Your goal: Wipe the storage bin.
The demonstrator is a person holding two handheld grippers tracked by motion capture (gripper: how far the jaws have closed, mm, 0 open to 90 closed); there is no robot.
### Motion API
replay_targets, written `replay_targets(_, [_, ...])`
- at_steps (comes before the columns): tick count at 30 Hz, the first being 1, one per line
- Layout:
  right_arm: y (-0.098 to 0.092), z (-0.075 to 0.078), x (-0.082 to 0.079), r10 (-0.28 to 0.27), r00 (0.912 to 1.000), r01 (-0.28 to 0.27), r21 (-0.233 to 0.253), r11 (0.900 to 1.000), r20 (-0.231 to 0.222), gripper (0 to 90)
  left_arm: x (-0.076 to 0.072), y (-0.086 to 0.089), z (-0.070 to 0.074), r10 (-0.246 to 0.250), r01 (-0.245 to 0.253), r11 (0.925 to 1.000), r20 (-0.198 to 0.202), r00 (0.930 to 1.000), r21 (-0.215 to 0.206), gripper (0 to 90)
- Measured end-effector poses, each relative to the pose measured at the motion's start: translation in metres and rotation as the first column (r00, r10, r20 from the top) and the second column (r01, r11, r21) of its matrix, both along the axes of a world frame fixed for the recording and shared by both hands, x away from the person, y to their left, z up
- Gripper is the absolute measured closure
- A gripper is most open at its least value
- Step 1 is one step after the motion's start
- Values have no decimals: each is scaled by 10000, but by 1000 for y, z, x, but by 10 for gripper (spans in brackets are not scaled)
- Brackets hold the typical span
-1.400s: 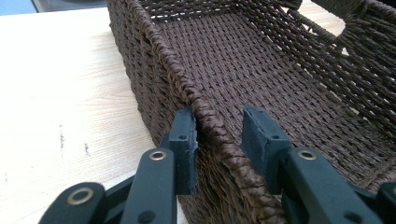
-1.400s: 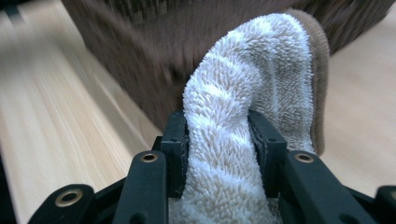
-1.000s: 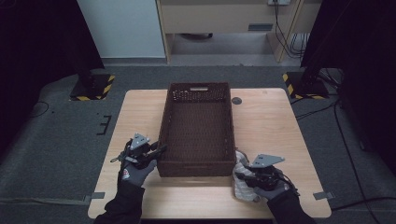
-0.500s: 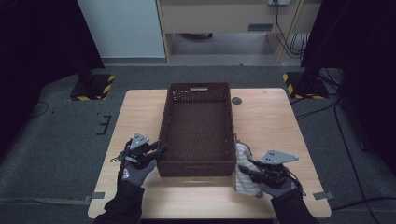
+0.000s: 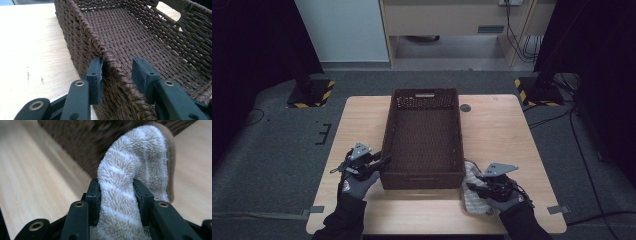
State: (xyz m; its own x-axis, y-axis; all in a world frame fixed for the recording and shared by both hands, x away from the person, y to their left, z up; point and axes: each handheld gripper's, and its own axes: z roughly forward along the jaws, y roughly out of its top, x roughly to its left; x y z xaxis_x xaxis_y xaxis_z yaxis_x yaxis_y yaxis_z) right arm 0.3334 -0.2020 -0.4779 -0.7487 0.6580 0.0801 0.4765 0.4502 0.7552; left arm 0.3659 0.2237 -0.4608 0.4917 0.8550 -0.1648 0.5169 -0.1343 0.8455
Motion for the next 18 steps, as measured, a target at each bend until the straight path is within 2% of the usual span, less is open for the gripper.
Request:
replay_targets(3, [-16,7,2,-584,9977,576,235,9981,337,630,0,0,0,-2,2,10000,2,10000,-6,586])
replay_targets(4, [-16,7,2,-584,9977,576,235,9981,337,630,0,0,0,-2,2,10000,2,10000,-6,586])
replay_targets(5, [-28,9,3,-1122,9931,1116,210,9935,341,628,0,0,0,3,-3,10000,5,10000,-7,586])
replay_targets(7, [-38,8,5,-1634,9862,1633,70,9866,252,626,0,0,0,-17,17,10000,0,10000,-14,584])
replay_targets(10, [-51,6,7,-2111,9774,2113,-148,9773,141,626,0,0,0,-26,26,10000,2,10000,-35,583])
replay_targets(17, [-72,2,11,-2918,9565,2917,-236,9562,-27,624,0,1,0,-62,62,10000,30,10000,-13,580])
replay_targets(18, [-74,1,12,-3070,9515,3065,-240,9516,-196,624,1,1,0,-67,67,10000,26,10000,-29,580])
